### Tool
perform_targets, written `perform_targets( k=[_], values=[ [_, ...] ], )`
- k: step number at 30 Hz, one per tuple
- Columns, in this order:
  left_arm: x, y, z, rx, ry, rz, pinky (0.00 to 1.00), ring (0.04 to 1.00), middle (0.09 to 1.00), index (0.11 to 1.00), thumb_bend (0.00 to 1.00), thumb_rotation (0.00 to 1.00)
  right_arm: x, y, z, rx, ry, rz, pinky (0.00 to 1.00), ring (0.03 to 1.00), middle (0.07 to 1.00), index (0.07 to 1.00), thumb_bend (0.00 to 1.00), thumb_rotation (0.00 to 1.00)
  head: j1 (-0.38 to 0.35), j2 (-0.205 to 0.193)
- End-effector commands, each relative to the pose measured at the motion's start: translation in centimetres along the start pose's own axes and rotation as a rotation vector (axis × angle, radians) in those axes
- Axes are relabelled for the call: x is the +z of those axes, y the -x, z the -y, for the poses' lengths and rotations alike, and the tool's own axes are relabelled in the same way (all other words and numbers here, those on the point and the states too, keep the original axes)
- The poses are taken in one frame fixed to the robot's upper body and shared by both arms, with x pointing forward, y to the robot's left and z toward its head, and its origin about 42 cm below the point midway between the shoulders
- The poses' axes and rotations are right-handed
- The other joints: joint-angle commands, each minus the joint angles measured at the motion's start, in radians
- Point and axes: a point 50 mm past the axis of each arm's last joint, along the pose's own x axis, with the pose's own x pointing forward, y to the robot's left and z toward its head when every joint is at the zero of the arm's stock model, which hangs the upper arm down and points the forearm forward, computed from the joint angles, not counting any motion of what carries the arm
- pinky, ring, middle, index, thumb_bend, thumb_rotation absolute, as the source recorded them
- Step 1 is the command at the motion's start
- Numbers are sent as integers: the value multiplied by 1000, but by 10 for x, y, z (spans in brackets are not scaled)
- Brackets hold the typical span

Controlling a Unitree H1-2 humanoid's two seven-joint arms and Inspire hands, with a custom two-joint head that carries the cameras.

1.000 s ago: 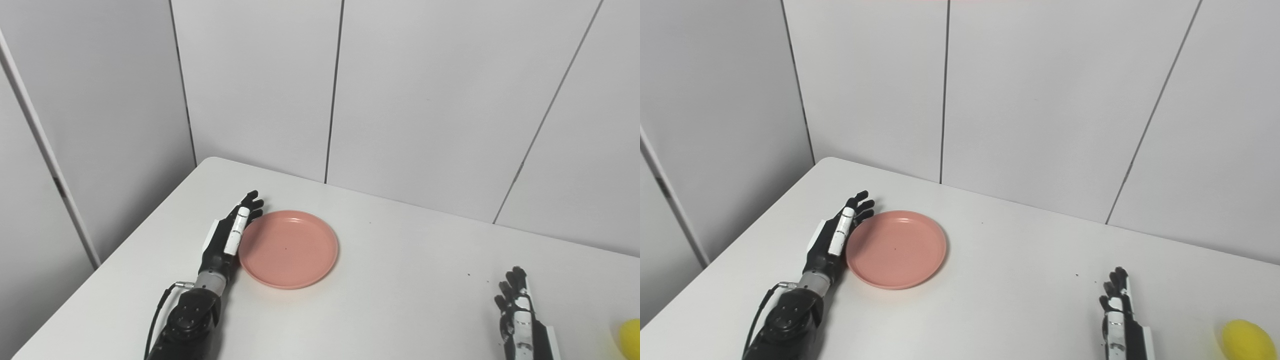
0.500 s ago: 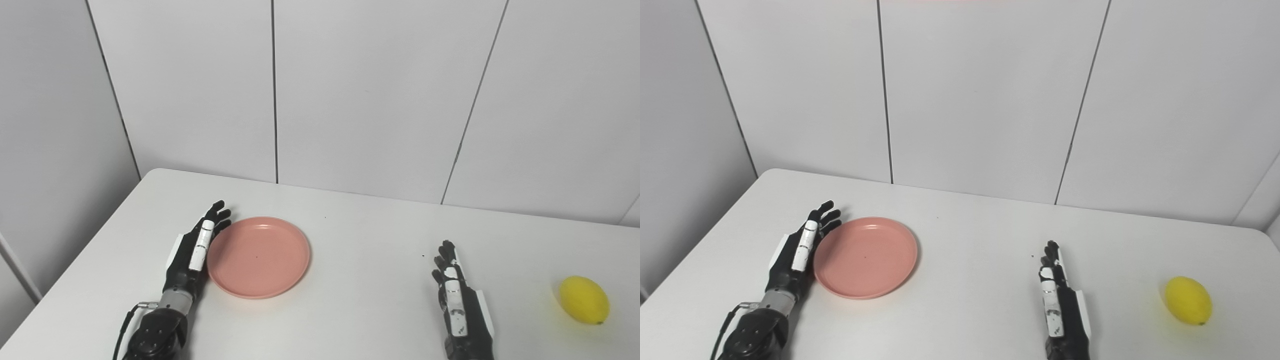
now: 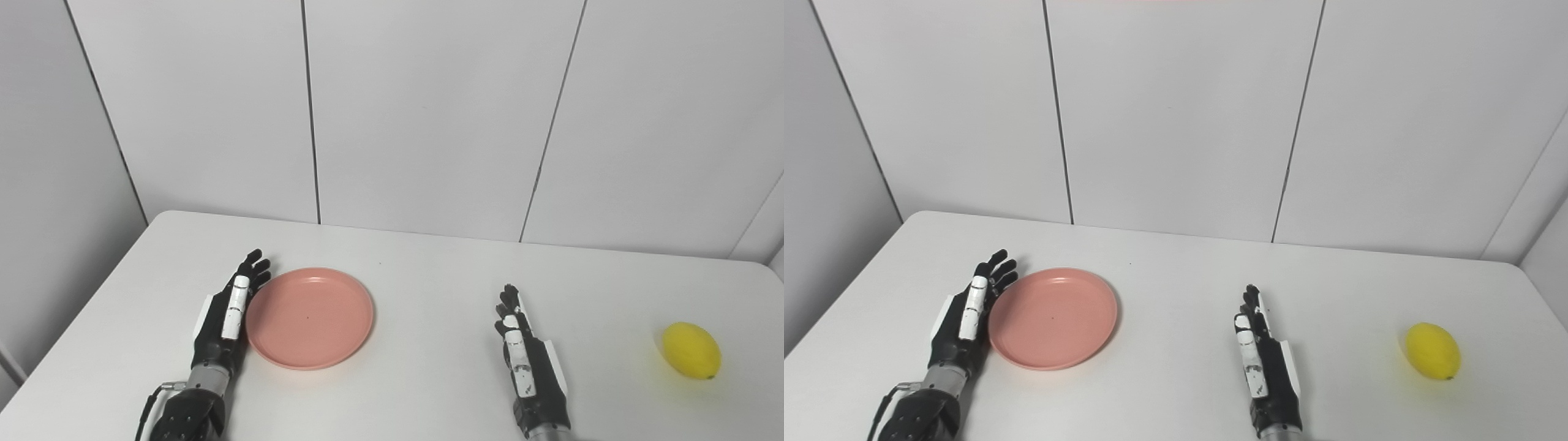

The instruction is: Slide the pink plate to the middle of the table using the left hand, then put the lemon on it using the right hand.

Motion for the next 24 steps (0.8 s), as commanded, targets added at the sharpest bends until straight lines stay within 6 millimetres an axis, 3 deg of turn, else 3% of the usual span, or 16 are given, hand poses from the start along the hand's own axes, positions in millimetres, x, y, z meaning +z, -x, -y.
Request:
perform_targets(
  k=[1,8,15,24],
  values=[
    [-8,1,38,-103,42,-33,911,908,906,892,663,1000,19,-12,-6,8,-4,81,1000,1000,1000,990,726,1000,1,1],
    [-5,6,57,-137,74,-33,909,911,911,896,661,1000,21,-16,-6,-2,3,57,1000,1000,1000,993,754,1000,-22,16],
    [-9,12,75,-173,108,-49,946,924,923,909,682,1000,18,-18,-5,-26,-4,46,1000,1000,1000,988,764,1000,-28,9],
    [-9,19,99,-218,128,-63,918,916,922,917,661,1000,17,-20,0,-55,0,61,1000,1000,1000,993,775,1000,-35,10]
  ],
)
